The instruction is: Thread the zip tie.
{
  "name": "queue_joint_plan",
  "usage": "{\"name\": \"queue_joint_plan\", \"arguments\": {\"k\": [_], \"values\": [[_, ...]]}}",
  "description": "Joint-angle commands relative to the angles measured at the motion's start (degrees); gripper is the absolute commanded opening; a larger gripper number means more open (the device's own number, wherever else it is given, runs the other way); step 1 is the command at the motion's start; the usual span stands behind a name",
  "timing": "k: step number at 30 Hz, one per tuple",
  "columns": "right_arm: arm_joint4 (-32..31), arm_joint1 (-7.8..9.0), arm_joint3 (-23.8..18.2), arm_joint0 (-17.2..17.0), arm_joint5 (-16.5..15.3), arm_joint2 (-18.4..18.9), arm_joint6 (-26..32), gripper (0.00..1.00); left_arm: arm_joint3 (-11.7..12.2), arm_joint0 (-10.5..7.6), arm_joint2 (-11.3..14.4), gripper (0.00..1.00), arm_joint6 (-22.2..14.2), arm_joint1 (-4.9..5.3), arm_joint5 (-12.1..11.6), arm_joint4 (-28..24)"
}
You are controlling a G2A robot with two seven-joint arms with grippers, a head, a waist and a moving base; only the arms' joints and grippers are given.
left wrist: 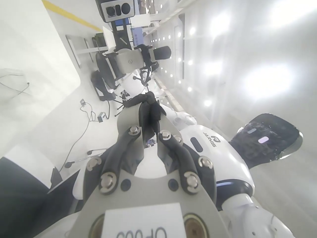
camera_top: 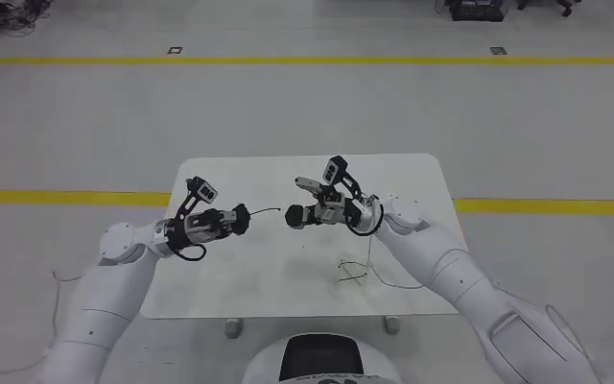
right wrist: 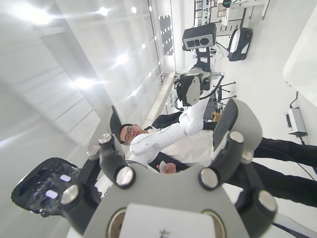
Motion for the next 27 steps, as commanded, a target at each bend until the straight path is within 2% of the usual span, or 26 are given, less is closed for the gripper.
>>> {"name": "queue_joint_plan", "arguments": {"k": [1, 4, 6, 10, 11, 18, 27], "values": [[0.63, -0.08, 0.02, -0.28, 0.61, 0.44, 0.69, 0.47, 0.19, 0.02, 0.04, 0.0, -0.4, -0.01, 0.05, -0.66], [2.11, -0.35, 0.61, -0.27, 4.03, 0.54, 3.36, 0.47, 0.6, -0.09, 0.25, 0.0, -0.66, 0.0, 0.2, -0.82], [2.32, -0.63, 1.22, -0.16, 4.51, 0.57, 4.19, 0.45, 0.86, -0.37, 0.59, 0.0, -1.04, -0.01, 0.26, -0.62], [2.02, -1.15, 2.04, 0.07, 4.5, 0.65, 4.68, 0.37, 1.35, -0.87, 1.19, 0.0, -1.49, -0.06, 0.28, -0.62], [1.9, -1.25, 2.21, 0.08, 4.39, 0.72, 4.66, 0.32, 1.48, -0.97, 1.33, 0.0, -1.53, -0.08, 0.26, -0.61], [0.41, -1.71, 3.05, -0.09, 4.41, 1.44, 4.75, 0.25, 2.3, -1.8, 2.4, 0.0, -1.21, -0.18, 0.06, 0.06], [-0.96, -2.13, 2.99, -0.61, 5.08, 2.33, 5.91, 0.26, 2.94, -2.65, 2.89, 0.0, -0.83, -0.32, -0.14, -1.48]]}}
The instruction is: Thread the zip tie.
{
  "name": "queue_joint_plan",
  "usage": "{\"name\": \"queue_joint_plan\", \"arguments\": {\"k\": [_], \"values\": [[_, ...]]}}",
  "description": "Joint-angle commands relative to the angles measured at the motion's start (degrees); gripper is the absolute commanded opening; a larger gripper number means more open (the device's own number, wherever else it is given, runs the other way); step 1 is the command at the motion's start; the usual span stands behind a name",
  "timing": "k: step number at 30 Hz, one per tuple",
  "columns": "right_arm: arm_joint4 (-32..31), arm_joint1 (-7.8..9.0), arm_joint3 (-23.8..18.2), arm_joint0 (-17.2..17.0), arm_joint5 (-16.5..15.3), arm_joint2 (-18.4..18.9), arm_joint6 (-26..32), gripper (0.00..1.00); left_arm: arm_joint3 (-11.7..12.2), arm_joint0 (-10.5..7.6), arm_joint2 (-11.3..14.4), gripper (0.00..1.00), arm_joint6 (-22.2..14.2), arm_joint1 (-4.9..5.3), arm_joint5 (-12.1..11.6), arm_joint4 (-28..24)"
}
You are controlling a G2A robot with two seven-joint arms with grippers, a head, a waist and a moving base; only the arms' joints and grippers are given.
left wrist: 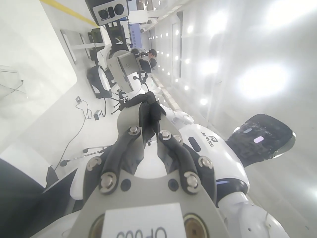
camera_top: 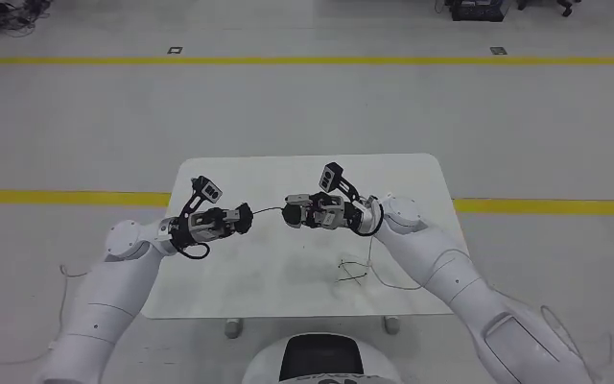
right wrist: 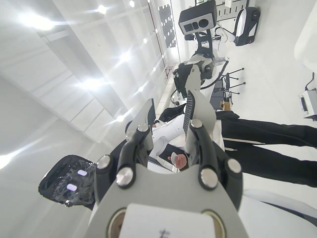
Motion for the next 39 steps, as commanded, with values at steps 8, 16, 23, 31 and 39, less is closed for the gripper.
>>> {"name": "queue_joint_plan", "arguments": {"k": [8, 16, 23, 31, 39], "values": [[-0.69, -0.38, -0.47, -0.61, -0.04, 1.09, 0.45, 0.18, 0.77, -0.36, 0.72, 0.0, -0.23, 0.06, -0.09, 1.23], [-1.66, -0.6, -0.88, -1.02, 0.57, 1.99, 0.81, 0.1, 0.69, -0.23, 0.74, 0.0, -0.12, 0.18, -0.14, 1.17], [-2.71, -0.68, -1.05, -1.46, 1.11, 2.81, 1.18, 0.0, -0.1, 0.23, 0.87, 0.0, 0.31, 0.3, -0.05, 1.52], [-3.79, -0.76, -1.17, -2.0, 1.51, 3.69, 1.68, 0.0, -0.87, 0.69, 1.18, 0.0, 1.09, 0.37, -0.26, 1.9], [-4.95, -0.86, -1.35, -2.52, 1.25, 4.46, 1.35, 0.0, -1.41, 1.1, 1.1, 1.0, 1.81, 0.51, -0.88, 2.47]]}}
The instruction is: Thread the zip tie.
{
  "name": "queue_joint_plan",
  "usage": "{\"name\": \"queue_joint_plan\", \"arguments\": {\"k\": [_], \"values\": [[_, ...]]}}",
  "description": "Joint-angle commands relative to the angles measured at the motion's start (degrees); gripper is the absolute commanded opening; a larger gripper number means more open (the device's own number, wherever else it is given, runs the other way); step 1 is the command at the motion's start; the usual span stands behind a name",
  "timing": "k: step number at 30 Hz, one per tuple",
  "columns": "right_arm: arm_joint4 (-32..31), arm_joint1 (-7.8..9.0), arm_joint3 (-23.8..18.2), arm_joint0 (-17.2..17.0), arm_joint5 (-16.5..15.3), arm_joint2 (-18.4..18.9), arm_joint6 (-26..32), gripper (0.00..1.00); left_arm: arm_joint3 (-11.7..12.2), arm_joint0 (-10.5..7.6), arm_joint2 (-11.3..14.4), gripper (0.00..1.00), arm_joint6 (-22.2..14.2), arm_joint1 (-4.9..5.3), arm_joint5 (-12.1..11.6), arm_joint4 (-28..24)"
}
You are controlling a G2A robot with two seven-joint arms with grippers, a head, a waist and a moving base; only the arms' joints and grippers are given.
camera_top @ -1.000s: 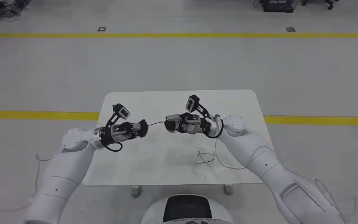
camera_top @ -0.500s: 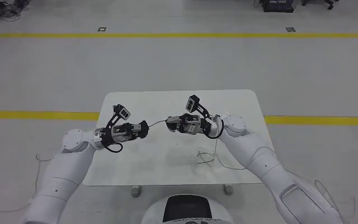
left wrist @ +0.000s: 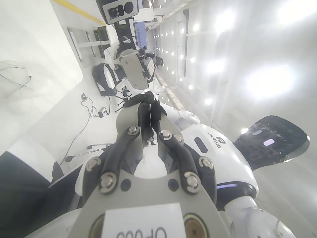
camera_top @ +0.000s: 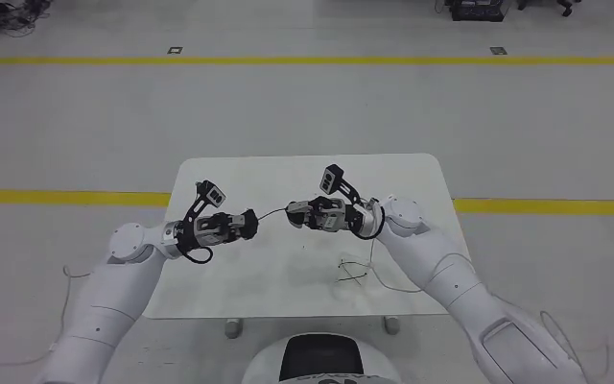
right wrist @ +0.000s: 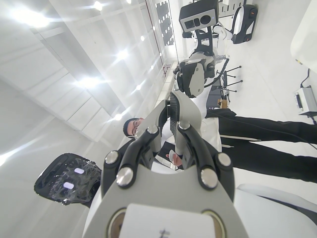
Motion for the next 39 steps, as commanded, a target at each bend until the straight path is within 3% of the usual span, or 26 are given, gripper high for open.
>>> {"name": "queue_joint_plan", "arguments": {"k": [1, 9, 12, 17, 20, 25, 28, 36, 39], "values": [[-0.24, -0.02, -0.1, -0.13, -0.22, 0.19, -0.21, 0.0, -0.05, 0.15, -0.14, 1.0, 0.26, 0.03, -0.08, -0.21], [-1.05, -0.17, -0.59, -0.78, -0.92, 1.0, -1.26, 0.0, -0.12, 0.83, -0.91, 1.0, 4.01, 0.19, -0.86, 0.75], [-3.23, -0.12, -0.68, -0.59, -2.5, 1.31, -2.81, 0.0, -0.12, 0.83, -0.91, 1.0, 4.01, 0.19, -0.86, 0.75], [-3.23, -0.12, -0.68, -0.59, -2.5, 1.31, -2.81, 0.0, -0.12, 0.83, -0.91, 1.0, 4.01, 0.19, -0.86, 0.75], [-3.35, -0.17, -1.89, -1.23, -2.22, 1.24, -4.08, 0.0, -0.97, 1.12, -0.26, 1.0, 5.78, 0.07, 0.08, 0.99], [-1.85, -0.42, -3.59, -2.46, -1.65, 1.58, -5.55, 0.0, -0.93, 0.96, 0.35, 1.0, 6.43, -0.23, 1.07, -1.79], [-2.29, -0.63, -3.79, -2.5, -1.85, 1.45, -6.37, 0.0, -0.61, 0.59, 0.53, 1.0, 9.14, -0.35, -0.76, -0.08], [-2.47, -0.65, -4.89, -3.2, -1.68, 1.54, -7.72, 0.0, -0.68, 0.62, 0.56, 1.0, 9.5, -0.37, -0.7, -0.08], [-2.48, -0.77, -6.05, -3.87, -1.35, 1.48, -8.41, 0.0, -1.95, 1.01, 1.23, 1.0, 9.82, -0.65, 0.76, -2.94]]}}
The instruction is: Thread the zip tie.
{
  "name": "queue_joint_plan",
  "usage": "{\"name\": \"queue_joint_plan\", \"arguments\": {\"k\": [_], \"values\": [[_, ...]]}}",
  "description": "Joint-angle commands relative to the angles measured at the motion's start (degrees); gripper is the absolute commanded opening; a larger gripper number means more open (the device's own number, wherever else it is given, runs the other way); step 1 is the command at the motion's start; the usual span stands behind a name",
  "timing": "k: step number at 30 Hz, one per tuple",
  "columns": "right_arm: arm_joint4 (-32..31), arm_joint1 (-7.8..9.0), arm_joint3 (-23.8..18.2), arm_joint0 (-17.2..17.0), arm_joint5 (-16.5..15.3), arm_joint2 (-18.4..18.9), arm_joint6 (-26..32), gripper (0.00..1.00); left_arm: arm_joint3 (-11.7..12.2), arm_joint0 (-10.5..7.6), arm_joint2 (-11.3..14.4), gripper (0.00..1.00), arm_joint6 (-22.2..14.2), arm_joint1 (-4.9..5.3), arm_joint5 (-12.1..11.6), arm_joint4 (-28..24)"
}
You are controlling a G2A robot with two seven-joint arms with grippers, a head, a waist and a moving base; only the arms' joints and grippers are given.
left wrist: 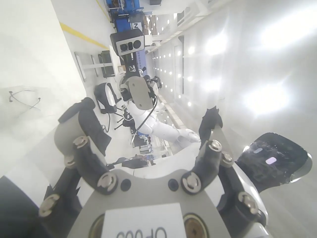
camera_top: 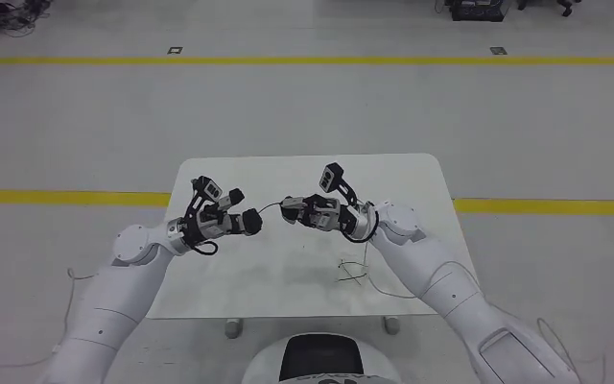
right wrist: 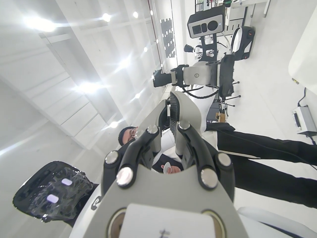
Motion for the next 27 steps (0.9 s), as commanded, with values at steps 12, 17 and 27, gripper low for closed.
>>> {"name": "queue_joint_plan", "arguments": {"k": [12, 17, 27], "values": [[0.61, -1.13, -0.06, 0.08, -0.57, -0.85, -1.01, 0.0, 0.27, -0.83, 1.8, 1.0, -2.12, -0.48, 1.54, -2.19], [0.54, -1.47, 0.45, 0.34, -0.72, -0.94, -0.99, 0.0, 0.58, -1.1, 2.03, 1.0, -2.44, -0.56, 1.58, -2.4], [-2.04, -1.98, 1.59, 1.02, 0.6, -1.71, -0.76, 0.0, 0.96, -1.44, 2.22, 1.0, -2.71, -0.66, 1.72, -2.48]]}}
